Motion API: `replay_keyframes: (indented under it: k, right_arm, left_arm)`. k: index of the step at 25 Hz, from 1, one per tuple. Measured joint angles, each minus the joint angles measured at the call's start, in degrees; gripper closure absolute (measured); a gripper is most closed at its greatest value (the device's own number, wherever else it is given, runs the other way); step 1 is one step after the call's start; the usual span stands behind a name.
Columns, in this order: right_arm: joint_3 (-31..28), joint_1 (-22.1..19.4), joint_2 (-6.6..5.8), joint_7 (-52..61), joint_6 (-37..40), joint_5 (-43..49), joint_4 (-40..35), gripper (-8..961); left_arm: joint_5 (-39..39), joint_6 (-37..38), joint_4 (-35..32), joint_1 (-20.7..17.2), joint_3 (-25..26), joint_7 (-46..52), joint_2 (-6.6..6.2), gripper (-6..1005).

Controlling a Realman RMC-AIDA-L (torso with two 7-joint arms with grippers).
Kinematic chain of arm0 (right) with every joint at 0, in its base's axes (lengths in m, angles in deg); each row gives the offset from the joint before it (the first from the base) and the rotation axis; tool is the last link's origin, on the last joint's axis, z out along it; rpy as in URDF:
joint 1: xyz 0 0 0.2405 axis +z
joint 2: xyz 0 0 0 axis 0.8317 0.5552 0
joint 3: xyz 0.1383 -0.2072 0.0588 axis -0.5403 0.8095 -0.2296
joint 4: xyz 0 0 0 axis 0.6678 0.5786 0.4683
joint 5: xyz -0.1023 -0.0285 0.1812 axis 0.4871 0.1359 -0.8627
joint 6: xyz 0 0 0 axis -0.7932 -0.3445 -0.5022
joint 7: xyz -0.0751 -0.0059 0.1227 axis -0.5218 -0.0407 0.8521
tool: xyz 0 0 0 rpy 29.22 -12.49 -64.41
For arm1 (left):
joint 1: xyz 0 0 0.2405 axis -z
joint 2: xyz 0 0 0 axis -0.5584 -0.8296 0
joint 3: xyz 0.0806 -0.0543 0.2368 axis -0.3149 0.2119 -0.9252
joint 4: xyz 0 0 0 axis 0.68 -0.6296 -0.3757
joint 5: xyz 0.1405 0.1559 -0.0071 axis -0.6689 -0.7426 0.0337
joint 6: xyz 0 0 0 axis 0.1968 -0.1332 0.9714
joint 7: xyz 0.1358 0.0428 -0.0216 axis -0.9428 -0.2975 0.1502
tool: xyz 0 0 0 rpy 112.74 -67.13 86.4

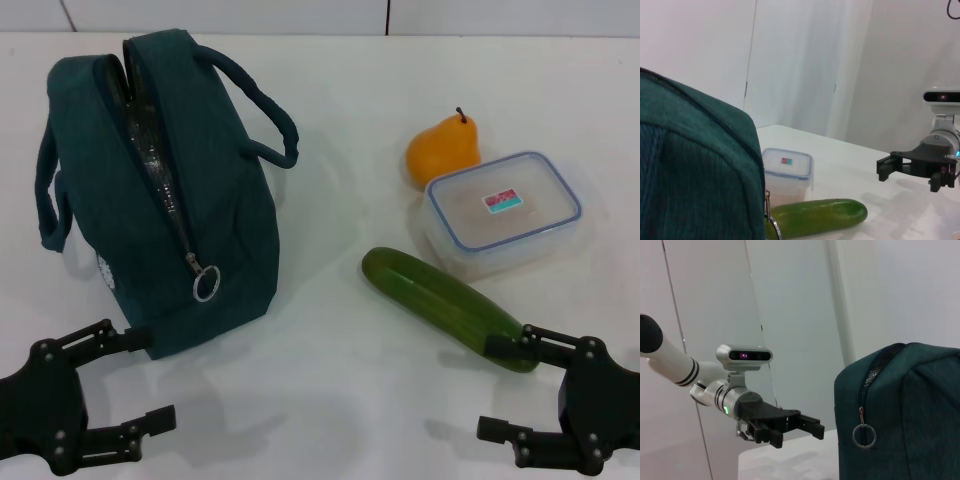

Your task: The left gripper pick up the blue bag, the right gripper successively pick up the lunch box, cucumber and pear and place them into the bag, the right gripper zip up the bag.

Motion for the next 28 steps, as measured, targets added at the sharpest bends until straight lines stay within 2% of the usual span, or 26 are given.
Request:
replay_keyframes:
  k: [12,16,20,25,28]
  right_arm:
    - [0.3,0.0,0.0,0.0,0.4,-1.4,0.0,173]
    - [0.3,0.0,0.0,0.0,0.4,-2.0,0.0,173]
    - [0.3,0.1,0.01,0.0,0.4,-2.1,0.0,173]
    - [0.3,0.2,0.0,0.0,0.4,-2.2,0.0,173]
    - [0.3,0.2,0.0,0.1,0.4,-2.2,0.0,173]
  left_arm:
    - [0.4,0.0,0.0,0.1,0.1,1.0,0.04,133]
    - [1.6,0.1,0.0,0.6,2.2,11.4,-0.64,136]
    - [1.7,-0.2,-0.2,2.9,7.8,28.7,-2.62,139]
    - [1.1,-2.3,-1.3,5.5,8.8,42.8,-6.56,143]
    - [1.0,-3.8,-3.9,6.7,8.9,48.8,-7.74,145]
